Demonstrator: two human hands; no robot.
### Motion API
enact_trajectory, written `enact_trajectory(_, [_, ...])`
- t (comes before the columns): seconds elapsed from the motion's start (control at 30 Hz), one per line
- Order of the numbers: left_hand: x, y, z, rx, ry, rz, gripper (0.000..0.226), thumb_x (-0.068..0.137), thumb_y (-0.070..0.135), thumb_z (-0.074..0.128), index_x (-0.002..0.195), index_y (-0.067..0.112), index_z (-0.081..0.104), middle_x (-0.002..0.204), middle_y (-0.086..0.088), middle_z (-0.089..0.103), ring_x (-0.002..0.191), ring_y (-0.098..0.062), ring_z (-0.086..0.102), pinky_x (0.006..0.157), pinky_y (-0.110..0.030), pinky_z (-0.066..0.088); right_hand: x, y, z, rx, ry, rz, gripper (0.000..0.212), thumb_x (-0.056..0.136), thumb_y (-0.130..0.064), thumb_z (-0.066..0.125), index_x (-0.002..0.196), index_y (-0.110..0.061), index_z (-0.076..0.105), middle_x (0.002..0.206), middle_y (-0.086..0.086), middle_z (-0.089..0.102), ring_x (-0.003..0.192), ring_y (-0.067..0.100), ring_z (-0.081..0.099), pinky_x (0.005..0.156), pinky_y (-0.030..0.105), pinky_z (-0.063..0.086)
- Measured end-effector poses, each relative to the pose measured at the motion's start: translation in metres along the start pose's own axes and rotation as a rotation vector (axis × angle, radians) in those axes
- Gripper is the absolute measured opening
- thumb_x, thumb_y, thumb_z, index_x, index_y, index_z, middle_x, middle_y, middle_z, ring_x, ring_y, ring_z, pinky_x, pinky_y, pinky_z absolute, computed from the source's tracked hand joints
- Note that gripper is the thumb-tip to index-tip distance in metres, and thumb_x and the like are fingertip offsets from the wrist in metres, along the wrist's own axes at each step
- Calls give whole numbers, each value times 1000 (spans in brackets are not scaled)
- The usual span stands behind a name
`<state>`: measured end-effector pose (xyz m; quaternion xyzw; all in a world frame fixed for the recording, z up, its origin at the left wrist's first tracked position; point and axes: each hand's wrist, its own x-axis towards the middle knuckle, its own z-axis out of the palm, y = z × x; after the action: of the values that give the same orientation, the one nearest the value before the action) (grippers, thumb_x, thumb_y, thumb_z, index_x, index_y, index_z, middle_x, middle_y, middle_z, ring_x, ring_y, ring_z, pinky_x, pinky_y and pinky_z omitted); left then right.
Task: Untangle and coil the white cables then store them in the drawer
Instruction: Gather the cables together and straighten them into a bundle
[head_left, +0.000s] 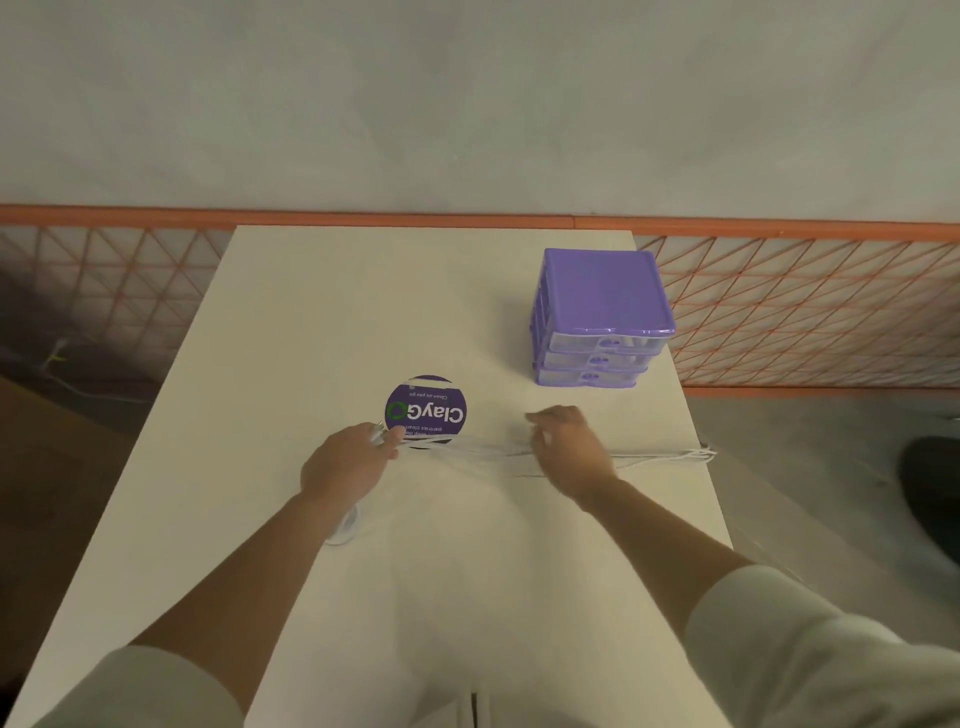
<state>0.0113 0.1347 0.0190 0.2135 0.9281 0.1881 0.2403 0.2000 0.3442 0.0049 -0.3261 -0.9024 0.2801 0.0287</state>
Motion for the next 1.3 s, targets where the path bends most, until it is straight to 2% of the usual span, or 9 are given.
enact_trajectory(0.17, [-3, 3, -9, -8, -20, 57, 47, 94, 61, 41, 74, 24, 63, 62, 9, 55, 58, -15, 54, 56, -29, 35, 5, -96, 48, 1, -222, -250, 59, 90, -20, 57, 146, -13, 39, 142, 9, 47, 132, 25, 38, 111, 36, 34])
enact_trajectory(0.3, [-4, 3, -17, -99, -54, 54, 46, 92, 60, 46, 70, 25, 65, 65, 9, 61, 65, -17, 59, 64, -31, 43, 12, -121, 57, -53, -177, -239, 25, 100, -22, 43, 115, -7, 57, 114, 14, 64, 105, 34, 58, 85, 39, 43])
enact_trajectory(0.5, [-9, 6, -42, -359, -87, 87, 43, 92, 58, 49, 84, 22, 73, 68, 5, 73, 70, -11, 60, 63, -27, 40, 12, -131, 40, -117, -106, -253, 25, 102, -26, 37, 103, -8, 53, 102, 13, 65, 87, 36, 59, 66, 36, 37])
enact_trajectory(0.57, [-5, 0, -55, -495, -18, 55, 41, 93, 56, 50, 83, 25, 74, 72, 5, 74, 64, -10, 57, 60, -28, 38, 12, -129, 32, -102, -89, -183, 22, 100, -26, 40, 98, -10, 54, 99, 11, 66, 86, 36, 59, 64, 34, 35])
enact_trajectory(0.67, [6, -24, -74, -786, 149, -67, 42, 91, 58, 53, 70, 23, 67, 53, 7, 54, 44, -10, 38, 46, -26, 27, 12, -114, 18, -150, -84, -46, 14, 93, -27, 48, 83, -18, 51, 95, 11, 67, 88, 34, 60, 64, 32, 37])
enact_trajectory(0.9, [15, -86, -101, -1784, 228, -360, 47, 94, 53, 50, 60, 25, 34, 48, 8, 19, 35, -7, 16, 31, -18, 12, 3, -57, -1, -323, -56, 183, 42, 99, -47, 41, 70, -18, 50, 84, 10, 64, 76, 32, 56, 62, 30, 38])
enact_trajectory(1.1, [12, -101, -105, -2096, 252, -408, 51, 97, 40, 42, 53, 23, 23, 52, 4, 14, 38, -12, 14, 39, -20, 10, -13, -50, 2, -501, -205, 106, 39, 100, -48, 34, 75, -23, 50, 78, 1, 53, 74, 27, 51, 64, 29, 38])
enact_trajectory(1.2, [11, -102, -110, -2162, 324, -398, 47, 95, 38, 43, 58, 23, 18, 57, 3, 12, 42, -14, 13, 44, -21, 10, -22, -52, 14, -376, -356, 162, 41, 96, -49, 43, 66, -22, 48, 73, -2, 52, 76, 25, 55, 58, 27, 36])
enact_trajectory(1.3, [11, -107, -116, -2201, 431, -404, 47, 95, 38, 43, 58, 23, 18, 57, 3, 12, 44, -15, 13, 45, -21, 10, -22, -57, 16, -362, -322, 119, 47, 97, -53, 42, 61, -23, 40, 66, -5, 49, 72, 23, 52, 55, 29, 35])
